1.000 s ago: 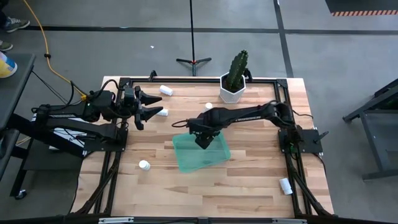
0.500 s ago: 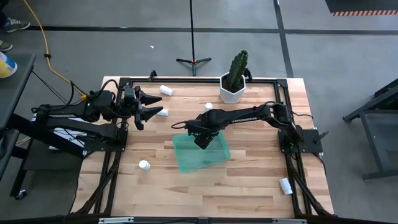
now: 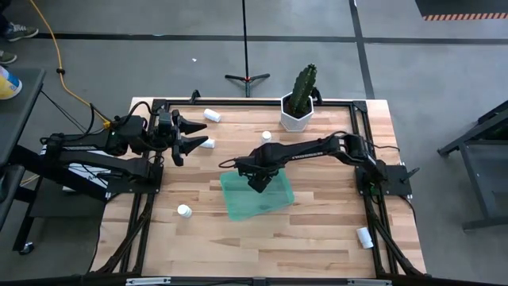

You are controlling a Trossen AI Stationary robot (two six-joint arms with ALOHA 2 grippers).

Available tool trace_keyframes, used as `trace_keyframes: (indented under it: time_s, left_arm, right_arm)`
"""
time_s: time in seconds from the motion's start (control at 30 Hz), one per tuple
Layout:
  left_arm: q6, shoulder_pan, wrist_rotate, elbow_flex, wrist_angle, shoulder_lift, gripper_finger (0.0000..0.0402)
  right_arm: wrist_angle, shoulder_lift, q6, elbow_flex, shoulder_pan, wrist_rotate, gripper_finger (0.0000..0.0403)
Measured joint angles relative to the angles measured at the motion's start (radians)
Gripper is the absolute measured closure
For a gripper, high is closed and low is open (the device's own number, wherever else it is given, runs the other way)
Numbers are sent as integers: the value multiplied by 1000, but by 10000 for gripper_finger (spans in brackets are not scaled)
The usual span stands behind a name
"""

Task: Pick and place pill bottles into a basket
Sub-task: Put the white pill bottle into the green bin

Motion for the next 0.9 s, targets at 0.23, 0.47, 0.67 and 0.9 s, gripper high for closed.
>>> trace_keyframes:
  time_s: [0.23, 0.47, 0.67, 0.9]
  left_arm:
    - [0, 0, 0, 0, 0, 0, 140]
    - [0, 0, 0, 0, 0, 0, 140]
    - [0, 0, 0, 0, 0, 0, 140]
    - [0, 0, 0, 0, 0, 0, 140]
  right_arm:
    - [19, 4, -6, 0, 0, 0, 233]
    - [53, 4, -33, 0, -2, -11, 233]
    - [49, 4, -41, 0, -4, -23, 231]
    - [48, 4, -41, 0, -4, -14, 189]
